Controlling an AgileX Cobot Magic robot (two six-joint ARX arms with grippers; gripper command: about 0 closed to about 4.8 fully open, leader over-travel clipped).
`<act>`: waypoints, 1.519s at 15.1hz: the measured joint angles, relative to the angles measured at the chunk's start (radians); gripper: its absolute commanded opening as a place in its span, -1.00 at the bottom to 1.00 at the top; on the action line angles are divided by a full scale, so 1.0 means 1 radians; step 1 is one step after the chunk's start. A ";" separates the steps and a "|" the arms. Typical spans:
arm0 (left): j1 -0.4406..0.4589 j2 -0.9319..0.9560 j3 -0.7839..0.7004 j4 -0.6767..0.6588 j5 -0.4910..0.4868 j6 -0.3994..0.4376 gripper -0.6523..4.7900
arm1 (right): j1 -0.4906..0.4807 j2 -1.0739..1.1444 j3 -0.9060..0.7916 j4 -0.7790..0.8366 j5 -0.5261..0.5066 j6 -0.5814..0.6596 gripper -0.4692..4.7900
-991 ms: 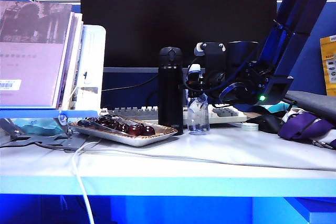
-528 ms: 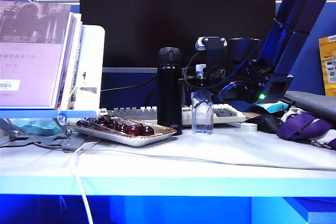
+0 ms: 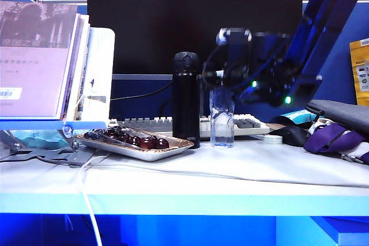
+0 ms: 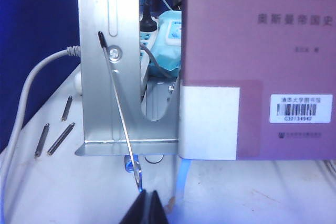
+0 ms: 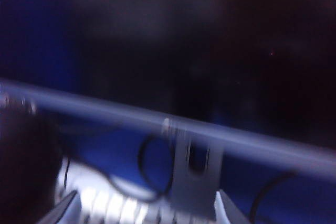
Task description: Pick up the mineral water bottle and place it vertically to the right of the black thermos cup.
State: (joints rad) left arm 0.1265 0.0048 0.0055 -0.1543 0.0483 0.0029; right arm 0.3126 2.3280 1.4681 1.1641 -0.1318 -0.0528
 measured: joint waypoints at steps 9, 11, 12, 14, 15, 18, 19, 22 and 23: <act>0.000 0.000 0.000 0.000 0.000 0.000 -0.78 | -0.004 -0.297 0.000 -0.124 0.000 0.000 -0.82; 0.000 0.000 0.000 0.000 0.000 0.000 -0.78 | -0.004 -0.418 0.000 -0.251 0.000 -0.004 -0.84; 0.000 0.000 0.000 0.000 0.000 0.000 -0.78 | -0.004 -0.512 0.000 -0.335 0.000 -0.002 -0.84; 0.000 0.000 0.000 0.000 0.000 0.000 -0.78 | -0.004 -0.621 0.000 -0.399 0.000 -0.004 -0.84; 0.000 0.000 0.000 0.000 0.000 0.000 -0.78 | -0.004 -0.710 0.000 -0.468 0.000 -0.004 -0.84; 0.000 0.000 0.000 0.000 0.000 0.000 -0.78 | -0.004 -0.965 0.000 -0.662 0.000 -0.004 -0.84; 0.000 0.000 0.000 0.000 0.000 0.000 -0.78 | -0.004 -1.048 0.002 -0.745 0.000 -0.013 -0.84; 0.000 0.000 0.000 0.000 0.000 0.000 -0.78 | -0.004 -1.270 0.000 -1.028 0.000 -0.069 -0.84; 0.000 0.000 0.000 0.000 0.000 0.000 -0.78 | -0.004 -1.333 0.001 -1.080 0.003 -0.072 -0.84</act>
State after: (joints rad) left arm 0.1265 0.0048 0.0055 -0.1539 0.0483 0.0029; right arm 0.3088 0.9947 1.4689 0.0845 -0.1287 -0.1246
